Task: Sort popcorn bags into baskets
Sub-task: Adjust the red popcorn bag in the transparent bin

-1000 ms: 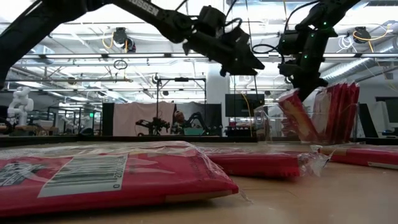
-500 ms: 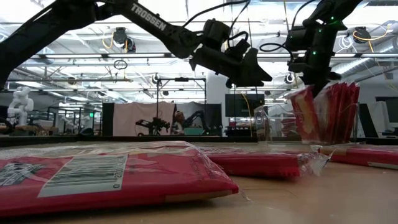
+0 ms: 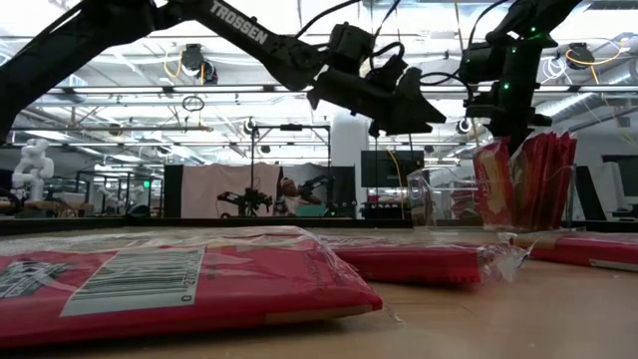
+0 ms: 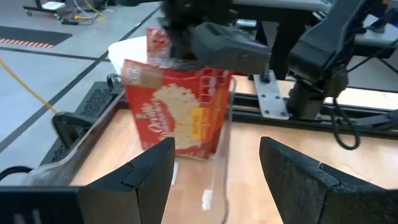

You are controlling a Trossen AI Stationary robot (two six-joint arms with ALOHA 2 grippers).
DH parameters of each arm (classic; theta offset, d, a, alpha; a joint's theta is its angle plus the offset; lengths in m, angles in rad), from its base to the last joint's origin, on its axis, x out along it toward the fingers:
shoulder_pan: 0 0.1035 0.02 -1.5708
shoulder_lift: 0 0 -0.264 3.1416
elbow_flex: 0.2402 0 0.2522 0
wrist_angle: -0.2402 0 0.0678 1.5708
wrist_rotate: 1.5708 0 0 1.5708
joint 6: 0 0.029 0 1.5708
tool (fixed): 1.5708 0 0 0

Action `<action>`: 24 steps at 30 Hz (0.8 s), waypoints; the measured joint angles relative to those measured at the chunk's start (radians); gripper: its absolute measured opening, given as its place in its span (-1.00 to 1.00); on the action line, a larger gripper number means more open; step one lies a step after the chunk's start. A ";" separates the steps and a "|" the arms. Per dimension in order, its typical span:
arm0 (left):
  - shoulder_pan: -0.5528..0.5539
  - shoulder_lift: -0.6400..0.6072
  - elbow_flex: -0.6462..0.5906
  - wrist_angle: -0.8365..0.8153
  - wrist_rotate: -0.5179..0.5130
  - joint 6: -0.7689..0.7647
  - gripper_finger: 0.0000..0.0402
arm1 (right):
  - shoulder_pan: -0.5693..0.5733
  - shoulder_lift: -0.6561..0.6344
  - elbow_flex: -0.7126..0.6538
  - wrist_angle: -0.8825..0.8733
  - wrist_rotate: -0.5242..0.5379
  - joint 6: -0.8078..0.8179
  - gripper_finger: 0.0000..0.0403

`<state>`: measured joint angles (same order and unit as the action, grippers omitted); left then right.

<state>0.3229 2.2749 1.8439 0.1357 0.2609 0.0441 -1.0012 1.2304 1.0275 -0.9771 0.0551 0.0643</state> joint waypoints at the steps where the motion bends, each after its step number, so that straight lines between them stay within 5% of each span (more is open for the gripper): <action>1: -0.006 0.000 0.000 0.001 -0.004 0.002 0.20 | 0.000 0.000 0.000 0.000 0.000 0.000 -1.00; 12: -0.003 0.054 0.001 0.178 -0.076 0.002 0.20 | 0.000 0.000 0.000 -0.004 0.004 0.009 -1.00; 24: -0.007 0.094 0.047 0.183 -0.062 -0.034 0.20 | 0.000 -0.013 -0.001 -0.005 -0.003 0.020 -1.00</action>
<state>0.3161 2.3692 1.8913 0.3188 0.1986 0.0098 -1.0008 1.2179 1.0267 -0.9821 0.0517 0.0841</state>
